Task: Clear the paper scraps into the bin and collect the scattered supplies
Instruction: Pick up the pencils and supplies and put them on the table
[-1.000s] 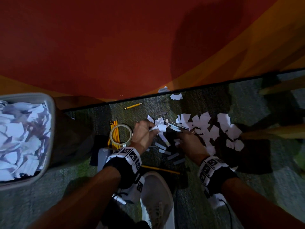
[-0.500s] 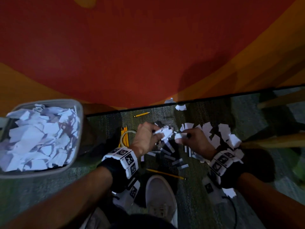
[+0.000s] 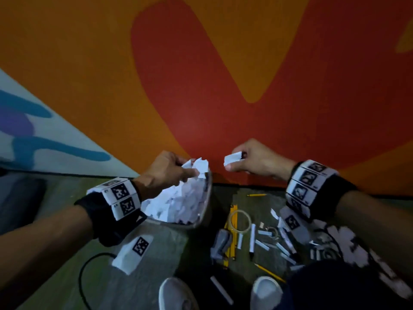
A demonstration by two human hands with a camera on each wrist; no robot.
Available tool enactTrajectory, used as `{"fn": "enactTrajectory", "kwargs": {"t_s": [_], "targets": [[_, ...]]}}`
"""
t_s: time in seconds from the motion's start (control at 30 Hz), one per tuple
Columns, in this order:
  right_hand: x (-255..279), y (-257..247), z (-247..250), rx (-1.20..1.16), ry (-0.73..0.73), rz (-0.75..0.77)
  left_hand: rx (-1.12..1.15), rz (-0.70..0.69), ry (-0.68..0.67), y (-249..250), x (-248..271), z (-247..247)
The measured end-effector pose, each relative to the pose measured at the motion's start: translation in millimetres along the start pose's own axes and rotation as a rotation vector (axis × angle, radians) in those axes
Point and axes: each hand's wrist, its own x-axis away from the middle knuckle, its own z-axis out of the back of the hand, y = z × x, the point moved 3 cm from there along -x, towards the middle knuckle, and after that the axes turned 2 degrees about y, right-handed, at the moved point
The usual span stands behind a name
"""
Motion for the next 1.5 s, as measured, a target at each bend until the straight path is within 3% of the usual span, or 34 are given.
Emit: {"fn": "enactTrajectory", "kwargs": {"t_s": [0.1, 0.23, 0.47, 0.73, 0.87, 1.1, 1.33, 1.5], "targets": [[-31, -34, -32, 0.2, -0.139, 0.04, -0.055, 0.052, 0.059, -34, 5, 36], [-53, -60, -72, 0.365, -0.296, 0.046, -0.146, 0.073, 0.025, -69, 7, 43], [-61, -61, -109, 0.364, -0.336, -0.025, -0.109, 0.111, -0.021, -85, 1, 48], [-58, -49, -75, 0.289, -0.212, -0.067, -0.273, -0.13, 0.05, -70, 4, 48], [-53, -56, -67, 0.329, -0.213, -0.03, -0.332, -0.222, 0.138, -59, 4, 44], [-34, -65, -50, 0.412, -0.215, 0.067, -0.344, -0.323, 0.165, -20, 10, 28], [4, -26, -2, 0.441, -0.186, 0.016, -0.391, -0.426, 0.034, 32, 9, -33], [52, 55, 42, 0.451, -0.205, -0.161, -0.364, -0.392, -0.092, 44, -8, -112]]}}
